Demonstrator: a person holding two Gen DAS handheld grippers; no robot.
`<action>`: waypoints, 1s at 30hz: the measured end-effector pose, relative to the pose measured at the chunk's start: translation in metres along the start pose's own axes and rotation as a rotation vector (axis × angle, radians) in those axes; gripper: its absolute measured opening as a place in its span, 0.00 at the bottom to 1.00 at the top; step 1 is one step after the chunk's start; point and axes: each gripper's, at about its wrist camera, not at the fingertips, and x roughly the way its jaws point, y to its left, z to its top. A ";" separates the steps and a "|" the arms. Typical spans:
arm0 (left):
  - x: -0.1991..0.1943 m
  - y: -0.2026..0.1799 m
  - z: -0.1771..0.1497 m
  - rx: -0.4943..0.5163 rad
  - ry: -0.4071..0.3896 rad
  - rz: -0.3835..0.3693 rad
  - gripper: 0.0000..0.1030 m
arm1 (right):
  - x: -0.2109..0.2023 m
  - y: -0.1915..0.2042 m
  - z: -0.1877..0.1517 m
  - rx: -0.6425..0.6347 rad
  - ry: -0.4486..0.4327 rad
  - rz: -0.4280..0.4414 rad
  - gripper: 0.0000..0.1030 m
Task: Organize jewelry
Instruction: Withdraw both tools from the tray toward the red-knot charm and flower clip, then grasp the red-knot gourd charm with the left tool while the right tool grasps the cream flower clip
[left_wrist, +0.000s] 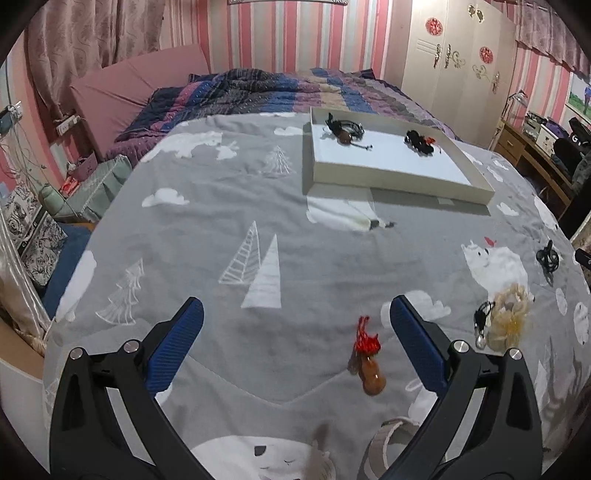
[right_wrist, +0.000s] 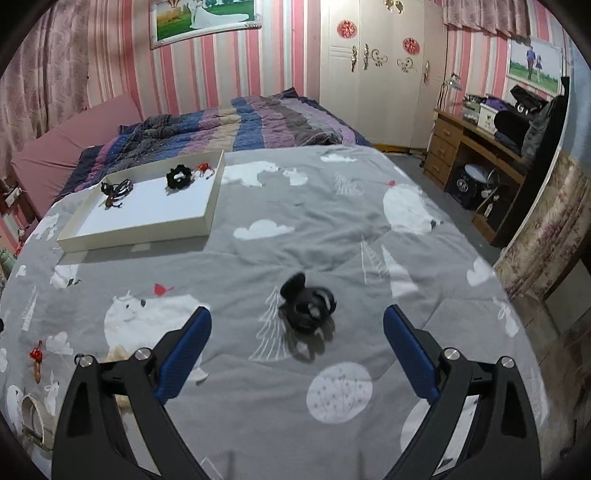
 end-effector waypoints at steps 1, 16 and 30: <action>0.001 -0.001 -0.001 0.003 0.006 0.000 0.97 | 0.000 0.001 -0.002 -0.004 0.004 0.001 0.91; 0.007 -0.021 -0.021 0.022 0.096 -0.053 0.93 | 0.002 0.053 -0.032 -0.074 0.087 0.135 0.91; 0.029 -0.035 -0.022 0.054 0.153 -0.093 0.72 | 0.011 0.093 -0.037 -0.151 0.141 0.182 0.91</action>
